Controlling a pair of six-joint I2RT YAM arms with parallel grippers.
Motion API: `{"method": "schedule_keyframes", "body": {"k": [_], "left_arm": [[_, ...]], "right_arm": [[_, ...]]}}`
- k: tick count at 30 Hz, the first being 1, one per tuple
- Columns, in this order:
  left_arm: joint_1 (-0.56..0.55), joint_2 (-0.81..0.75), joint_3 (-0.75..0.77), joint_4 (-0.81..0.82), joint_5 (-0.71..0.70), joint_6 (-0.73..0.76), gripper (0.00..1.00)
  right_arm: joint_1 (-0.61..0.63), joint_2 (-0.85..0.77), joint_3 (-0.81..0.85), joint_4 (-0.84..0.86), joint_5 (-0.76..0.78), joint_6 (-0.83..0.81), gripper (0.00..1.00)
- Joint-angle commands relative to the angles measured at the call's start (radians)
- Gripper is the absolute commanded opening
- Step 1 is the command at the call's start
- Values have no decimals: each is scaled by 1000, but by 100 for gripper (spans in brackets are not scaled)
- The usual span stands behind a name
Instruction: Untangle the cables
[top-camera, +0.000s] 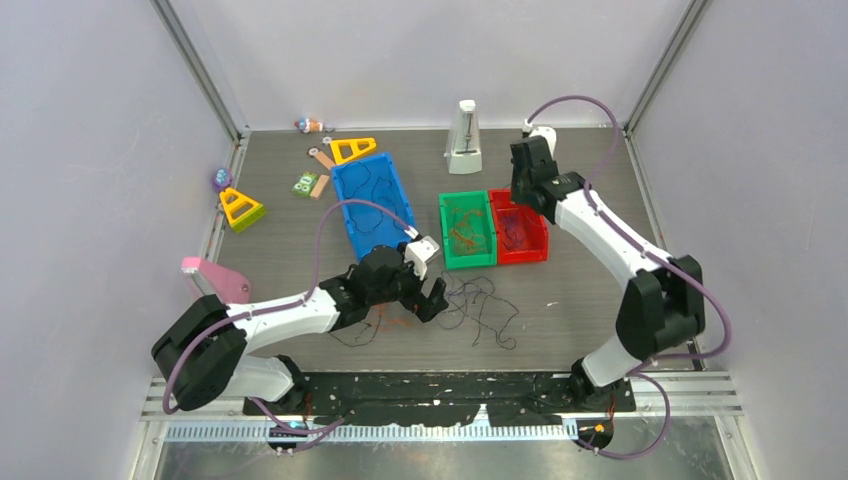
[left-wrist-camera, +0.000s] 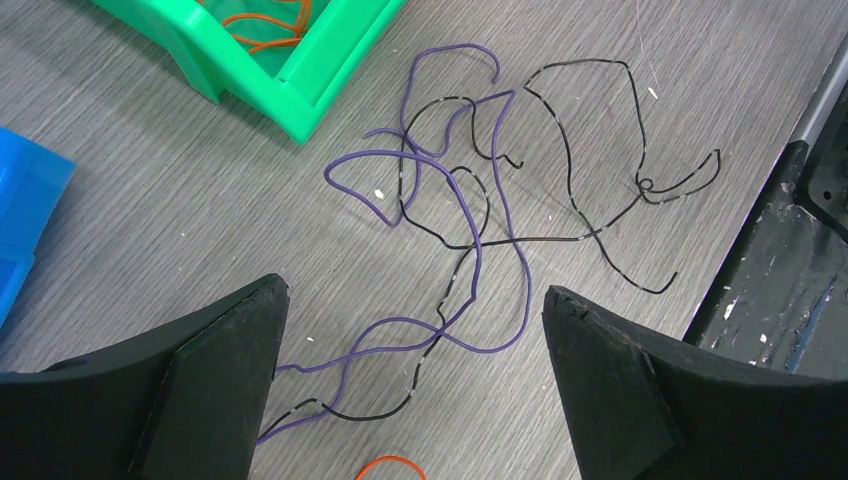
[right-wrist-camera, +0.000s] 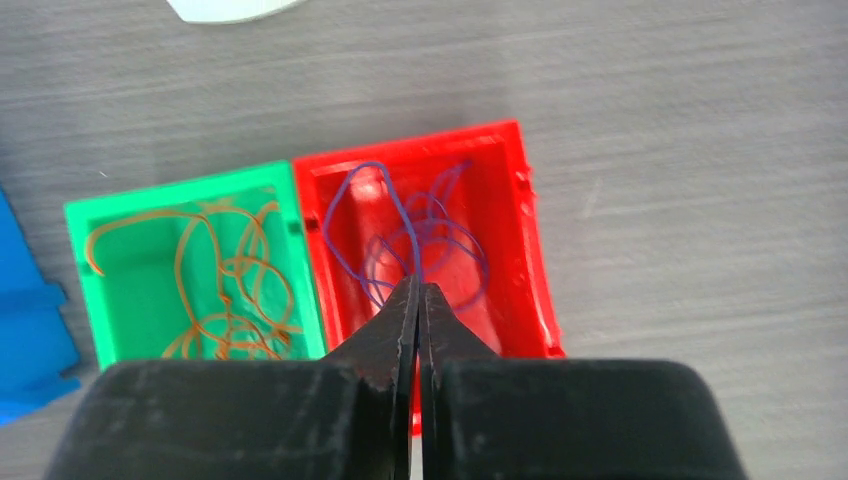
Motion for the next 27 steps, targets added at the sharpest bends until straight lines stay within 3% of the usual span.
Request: {"method": "schedule_keyframes", "body": {"k": [1,4,11,18,27], "left_arm": [[0,-29,12,39,-15,22,99],[0,-32,12,35,-16,23,99],[0,-35,12,32,-18,23,99],[0,-39,14,29,-15,23,99],[0,-43,14,25,-12,23,99]], "right_arm": [[1,90,145,60,-86,-11,5],[-2,151,166,112,-125,-6,6],[-80,172,-60,436,-312,82,5],[-94,174,-188,418,-256,101,5],[-93,324,-94,286,-250,100,6]]}}
